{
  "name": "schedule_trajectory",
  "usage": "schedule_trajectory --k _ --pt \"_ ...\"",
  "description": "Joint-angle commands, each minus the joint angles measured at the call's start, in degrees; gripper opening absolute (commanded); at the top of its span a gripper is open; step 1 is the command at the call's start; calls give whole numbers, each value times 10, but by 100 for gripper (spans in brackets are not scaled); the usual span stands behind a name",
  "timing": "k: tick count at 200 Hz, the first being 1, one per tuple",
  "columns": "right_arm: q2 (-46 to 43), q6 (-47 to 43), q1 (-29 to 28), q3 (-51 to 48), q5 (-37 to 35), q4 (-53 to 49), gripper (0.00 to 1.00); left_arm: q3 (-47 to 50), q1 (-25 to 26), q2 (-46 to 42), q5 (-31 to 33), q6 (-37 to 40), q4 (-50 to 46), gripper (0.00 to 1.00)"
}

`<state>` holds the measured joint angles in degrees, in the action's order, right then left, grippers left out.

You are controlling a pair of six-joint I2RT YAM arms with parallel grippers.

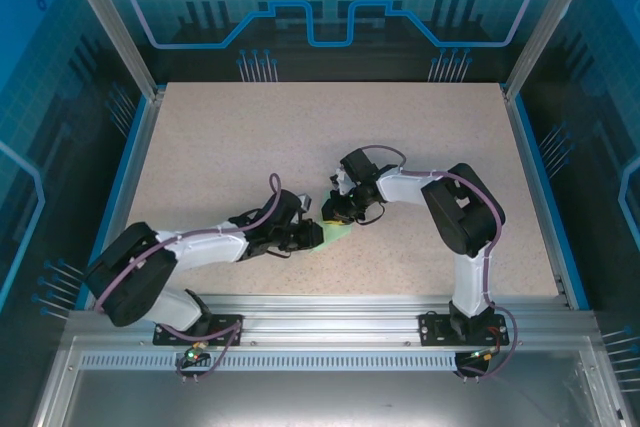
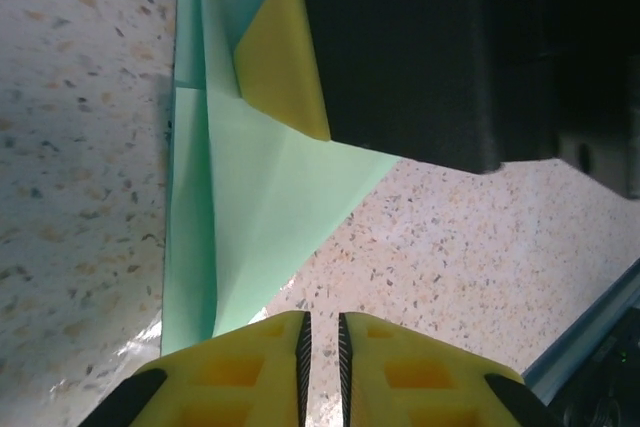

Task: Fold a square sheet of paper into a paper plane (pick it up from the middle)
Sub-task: Fourth fold the wing at the center of the table.

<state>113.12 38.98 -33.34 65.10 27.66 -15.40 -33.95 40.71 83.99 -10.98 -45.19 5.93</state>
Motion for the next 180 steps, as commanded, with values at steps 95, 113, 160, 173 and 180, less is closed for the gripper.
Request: schedule_trajectory --k 95,113,160,173,180 --pt "30 5 1 -13 -40 -18 16 0 -4 45 26 37 -51 17" --pt "31 4 1 -11 -39 -20 16 10 -4 46 31 37 -52 17" --pt "35 3 2 -9 -39 -22 16 30 -4 46 20 32 -51 16" --pt "35 4 2 -8 -39 -22 16 37 -4 42 19 27 -59 16" --pt "36 3 2 -8 -39 -23 16 44 -4 39 17 23 -58 16"
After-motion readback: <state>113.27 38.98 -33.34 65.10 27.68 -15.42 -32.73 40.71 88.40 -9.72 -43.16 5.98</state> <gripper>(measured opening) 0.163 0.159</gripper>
